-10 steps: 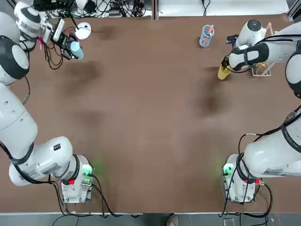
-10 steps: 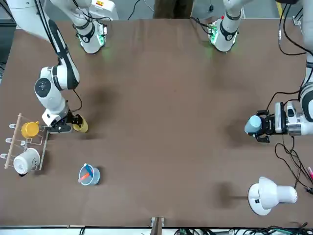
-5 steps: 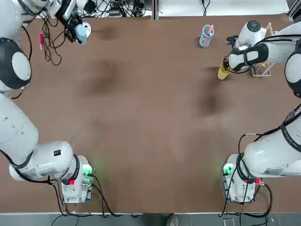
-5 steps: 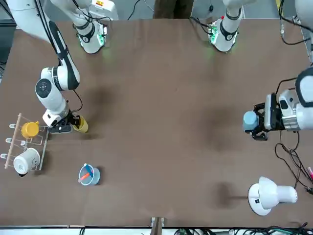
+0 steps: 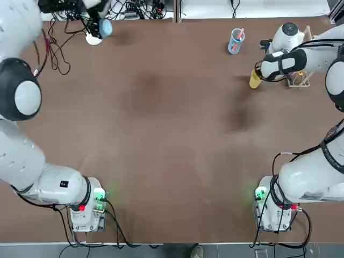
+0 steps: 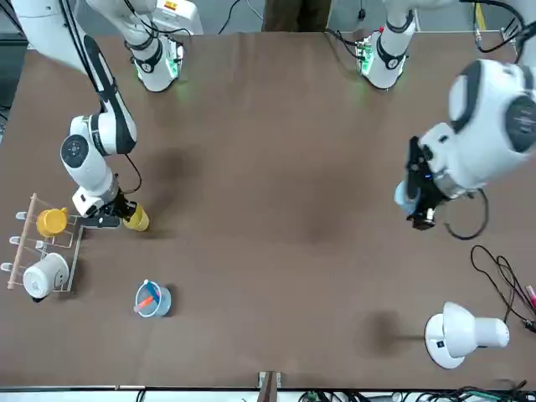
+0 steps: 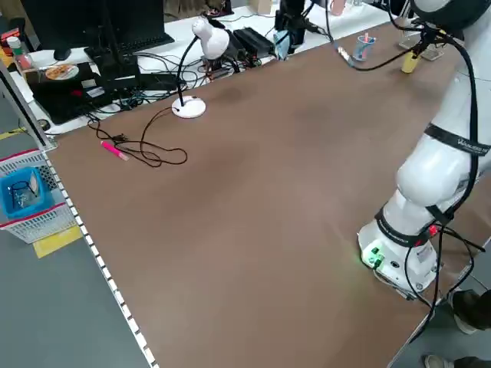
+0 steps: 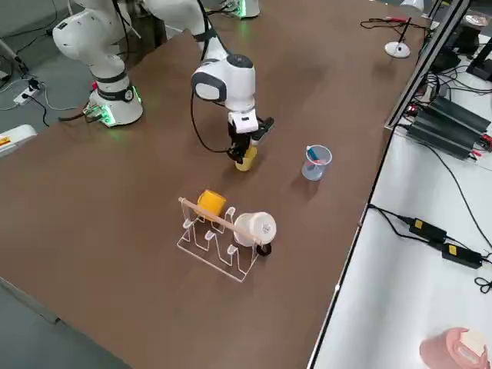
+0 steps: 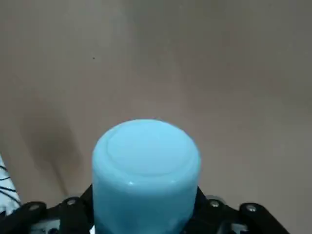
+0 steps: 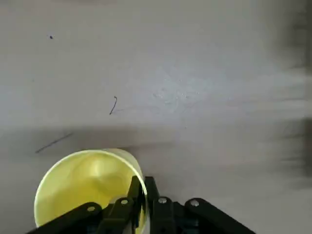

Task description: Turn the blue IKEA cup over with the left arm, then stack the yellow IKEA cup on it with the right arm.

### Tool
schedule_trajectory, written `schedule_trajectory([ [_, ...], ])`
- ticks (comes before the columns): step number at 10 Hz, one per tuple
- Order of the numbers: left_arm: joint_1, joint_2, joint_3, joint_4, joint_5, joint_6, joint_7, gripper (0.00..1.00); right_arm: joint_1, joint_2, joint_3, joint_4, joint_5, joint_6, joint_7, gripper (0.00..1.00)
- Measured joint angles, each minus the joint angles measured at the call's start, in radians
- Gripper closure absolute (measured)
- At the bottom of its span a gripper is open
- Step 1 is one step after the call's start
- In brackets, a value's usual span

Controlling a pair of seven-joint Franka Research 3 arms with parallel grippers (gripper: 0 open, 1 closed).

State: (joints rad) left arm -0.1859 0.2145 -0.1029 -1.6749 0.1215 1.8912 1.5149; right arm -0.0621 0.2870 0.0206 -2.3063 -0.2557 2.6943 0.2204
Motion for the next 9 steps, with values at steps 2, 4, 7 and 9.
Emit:
schedule_trajectory([
  [2,-0.131,0.025,-0.003,-0.001,0.225,0.01,-0.188,0.32,0.001,-0.003,0.02,0.063,0.0,-0.139,0.015,0.95],
  [4,-0.241,0.072,-0.005,-0.006,0.378,0.01,-0.343,0.32,0.01,-0.032,0.077,0.167,0.019,-0.327,0.038,0.95],
  [7,-0.448,0.22,-0.002,0.009,0.62,0.0,-0.547,0.32,0.028,-0.074,0.144,0.217,0.141,-0.375,0.048,0.96],
  [9,-0.584,0.321,0.009,0.043,0.764,-0.09,-0.631,0.32,0.036,-0.077,0.168,0.22,0.185,-0.375,0.058,0.96],
])
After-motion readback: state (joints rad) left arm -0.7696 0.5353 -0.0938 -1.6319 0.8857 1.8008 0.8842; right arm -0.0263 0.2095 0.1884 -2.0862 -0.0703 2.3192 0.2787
